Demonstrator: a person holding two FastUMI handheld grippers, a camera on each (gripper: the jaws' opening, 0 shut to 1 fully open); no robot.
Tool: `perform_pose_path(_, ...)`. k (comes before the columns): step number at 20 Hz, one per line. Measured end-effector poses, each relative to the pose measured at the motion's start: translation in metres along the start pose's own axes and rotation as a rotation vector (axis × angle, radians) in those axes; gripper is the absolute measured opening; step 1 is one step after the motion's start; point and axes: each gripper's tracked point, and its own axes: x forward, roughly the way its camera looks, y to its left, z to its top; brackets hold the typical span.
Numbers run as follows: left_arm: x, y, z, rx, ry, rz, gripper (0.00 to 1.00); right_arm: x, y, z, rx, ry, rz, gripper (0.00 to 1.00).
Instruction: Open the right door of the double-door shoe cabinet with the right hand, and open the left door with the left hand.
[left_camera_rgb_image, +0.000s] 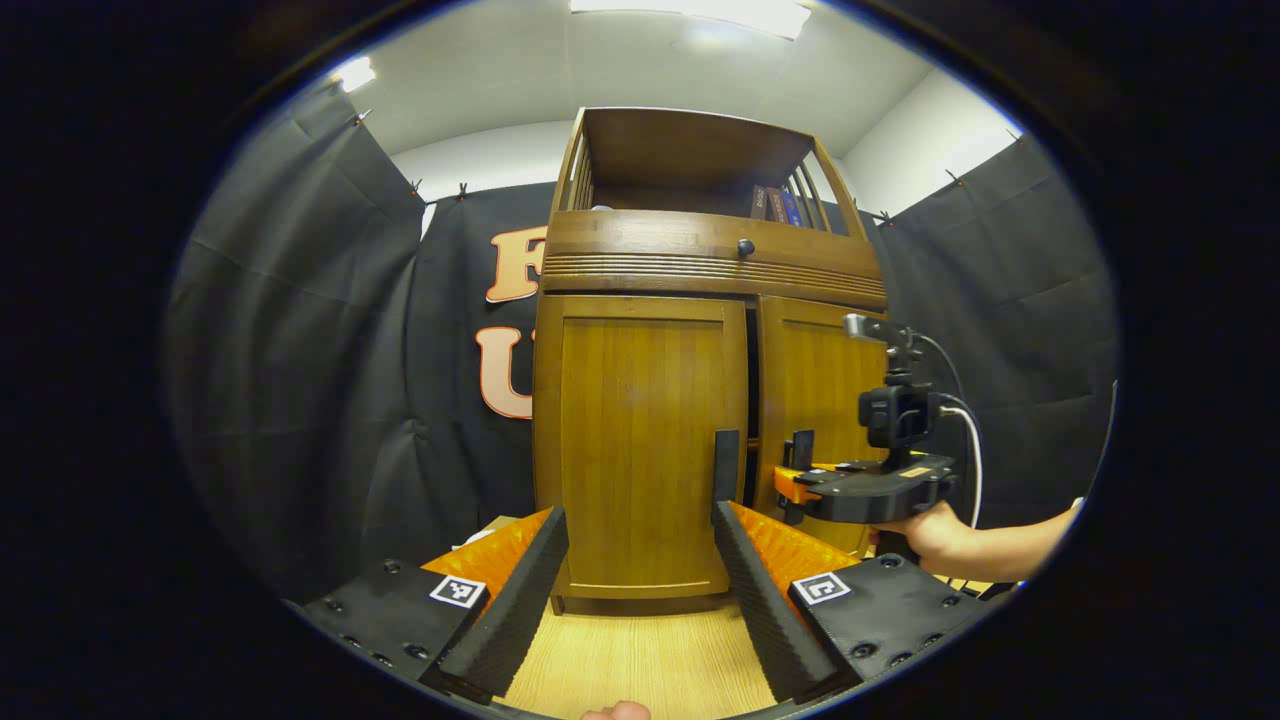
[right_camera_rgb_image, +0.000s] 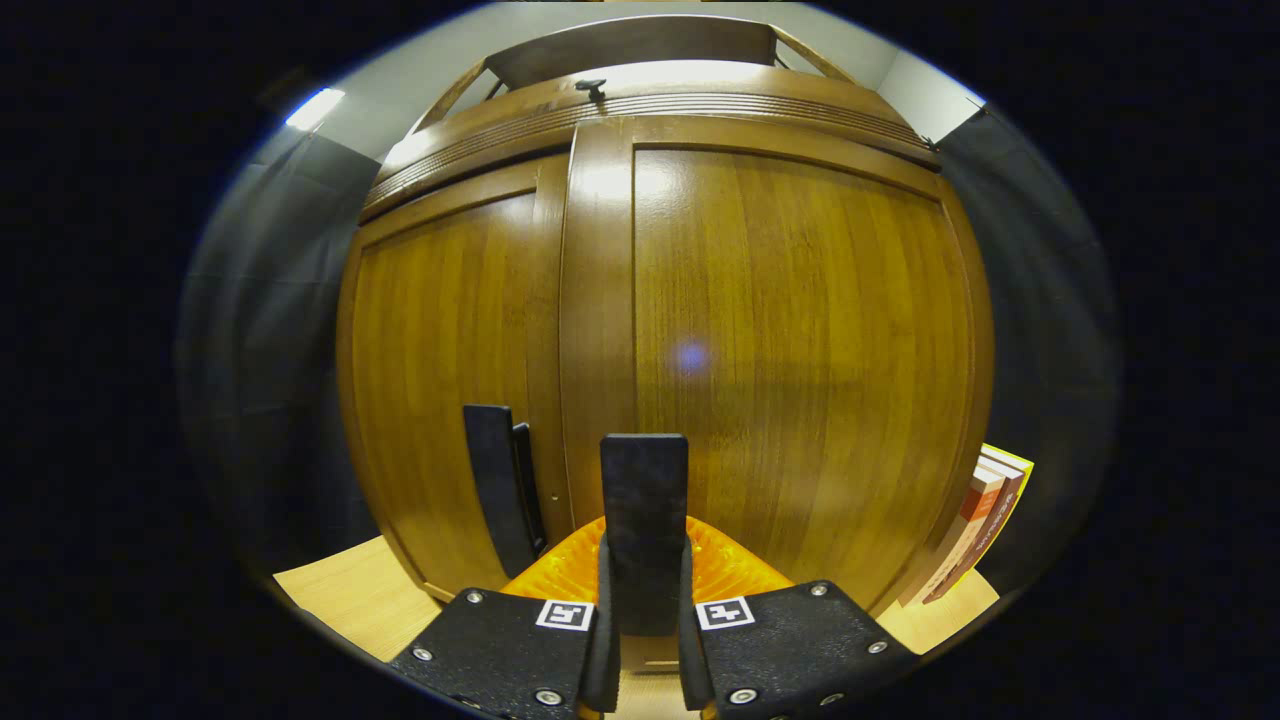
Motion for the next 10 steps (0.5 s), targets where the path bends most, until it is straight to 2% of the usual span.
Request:
perform_pose_path(4, 0.001, -0.010, -0.004, -0.001, 0.005, -0.029, 0.95, -0.068, -0.020, -0.002, 0.005, -0.002, 0.011, 0.23)
perform_pose_path(6, 0.001, -0.017, -0.007, -0.007, 0.009, -0.052, 0.95, -0.091, -0.033, -0.003, 0.014, 0.003, 0.009, 0.23)
perform_pose_path(7, 0.003, -0.023, -0.008, -0.018, 0.014, -0.069, 0.95, -0.101, -0.038, -0.003, 0.015, 0.006, 0.006, 0.27)
perform_pose_path(8, 0.002, -0.028, -0.010, -0.024, 0.019, -0.080, 0.96, -0.110, -0.044, -0.001, 0.016, 0.008, 0.002, 0.23)
perform_pose_path(10, 0.002, -0.036, -0.012, -0.028, 0.025, -0.093, 0.96, -0.124, -0.053, -0.002, 0.013, 0.016, -0.009, 0.23)
